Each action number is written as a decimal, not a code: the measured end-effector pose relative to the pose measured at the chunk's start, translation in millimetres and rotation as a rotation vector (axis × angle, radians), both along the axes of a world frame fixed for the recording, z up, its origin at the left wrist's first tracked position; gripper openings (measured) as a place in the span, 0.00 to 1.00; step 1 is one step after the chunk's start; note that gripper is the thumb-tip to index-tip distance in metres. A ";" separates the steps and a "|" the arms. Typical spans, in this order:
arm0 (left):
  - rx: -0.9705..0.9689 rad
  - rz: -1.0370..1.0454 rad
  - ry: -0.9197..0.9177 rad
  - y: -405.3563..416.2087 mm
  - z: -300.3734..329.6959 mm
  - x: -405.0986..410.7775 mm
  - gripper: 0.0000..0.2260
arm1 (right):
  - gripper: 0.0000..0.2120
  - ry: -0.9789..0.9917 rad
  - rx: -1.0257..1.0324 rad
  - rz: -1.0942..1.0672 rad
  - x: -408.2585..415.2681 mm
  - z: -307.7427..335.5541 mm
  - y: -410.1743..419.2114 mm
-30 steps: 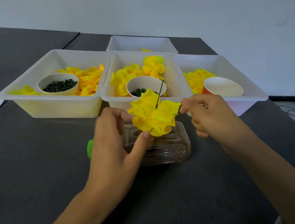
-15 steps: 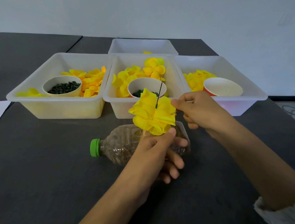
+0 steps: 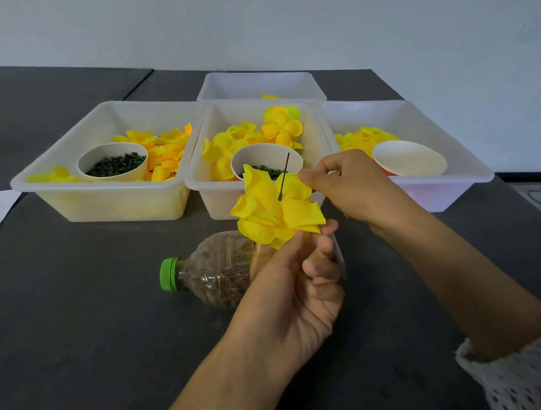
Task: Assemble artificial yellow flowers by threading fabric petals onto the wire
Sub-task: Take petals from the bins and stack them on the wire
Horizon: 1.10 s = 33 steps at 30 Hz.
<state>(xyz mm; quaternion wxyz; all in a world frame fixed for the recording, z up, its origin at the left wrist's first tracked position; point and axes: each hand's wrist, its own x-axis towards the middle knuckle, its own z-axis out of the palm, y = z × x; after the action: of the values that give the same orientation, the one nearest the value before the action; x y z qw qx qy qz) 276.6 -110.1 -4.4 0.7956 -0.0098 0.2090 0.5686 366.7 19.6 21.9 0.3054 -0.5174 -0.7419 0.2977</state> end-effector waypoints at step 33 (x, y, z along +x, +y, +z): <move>-0.025 -0.031 -0.188 -1.1 1.6 5.6 0.09 | 0.14 -0.006 -0.020 0.176 -21.7 7.0 25.1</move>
<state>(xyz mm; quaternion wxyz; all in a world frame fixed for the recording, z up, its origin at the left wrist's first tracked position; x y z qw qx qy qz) 282.3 -111.3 -2.8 0.8203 -0.0696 0.1406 0.5500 345.0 44.7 28.9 0.2706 -0.4541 -0.7824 0.3293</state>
